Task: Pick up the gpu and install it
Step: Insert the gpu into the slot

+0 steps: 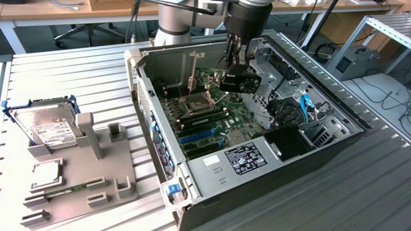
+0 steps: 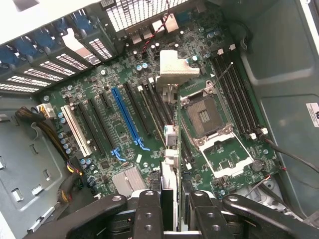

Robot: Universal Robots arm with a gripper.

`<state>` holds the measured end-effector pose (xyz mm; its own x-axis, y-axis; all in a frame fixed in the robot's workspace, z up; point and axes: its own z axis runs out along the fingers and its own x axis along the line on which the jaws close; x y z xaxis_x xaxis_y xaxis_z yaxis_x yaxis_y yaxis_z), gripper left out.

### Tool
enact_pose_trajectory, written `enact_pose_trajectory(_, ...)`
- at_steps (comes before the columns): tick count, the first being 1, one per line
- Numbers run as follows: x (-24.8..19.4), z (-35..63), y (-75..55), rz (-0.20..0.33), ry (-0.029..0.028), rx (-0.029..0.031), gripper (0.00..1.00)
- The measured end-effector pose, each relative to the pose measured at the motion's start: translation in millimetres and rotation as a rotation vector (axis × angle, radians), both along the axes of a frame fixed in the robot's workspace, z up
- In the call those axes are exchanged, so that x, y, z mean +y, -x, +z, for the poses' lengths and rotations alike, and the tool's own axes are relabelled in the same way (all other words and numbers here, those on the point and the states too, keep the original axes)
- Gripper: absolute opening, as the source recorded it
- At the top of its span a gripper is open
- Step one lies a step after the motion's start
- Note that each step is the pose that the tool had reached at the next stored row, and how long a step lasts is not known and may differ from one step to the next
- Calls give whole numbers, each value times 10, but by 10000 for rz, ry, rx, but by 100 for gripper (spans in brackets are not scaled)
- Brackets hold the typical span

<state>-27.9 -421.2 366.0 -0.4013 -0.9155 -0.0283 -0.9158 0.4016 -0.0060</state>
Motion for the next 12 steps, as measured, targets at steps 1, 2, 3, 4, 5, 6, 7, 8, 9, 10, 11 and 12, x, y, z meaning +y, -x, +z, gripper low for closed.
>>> enact_pose_trajectory(1,0,0,0,16,0,0,26)
enact_pose_trajectory(2,0,0,0,29,0,0,26)
enact_pose_trajectory(3,0,0,0,41,0,0,26)
enact_pose_trajectory(4,0,0,0,53,0,0,26)
enact_pose_trajectory(5,0,0,0,65,0,0,26)
enact_pose_trajectory(6,0,0,0,75,0,1,26)
enact_pose_trajectory(7,0,0,0,90,0,0,26)
enact_pose_trajectory(8,0,0,0,102,0,0,26)
enact_pose_trajectory(9,0,0,0,119,0,0,26)
enact_pose_trajectory(10,0,0,0,130,0,0,26)
enact_pose_trajectory(11,0,0,0,145,0,0,26)
enact_pose_trajectory(12,0,0,0,155,0,0,26)
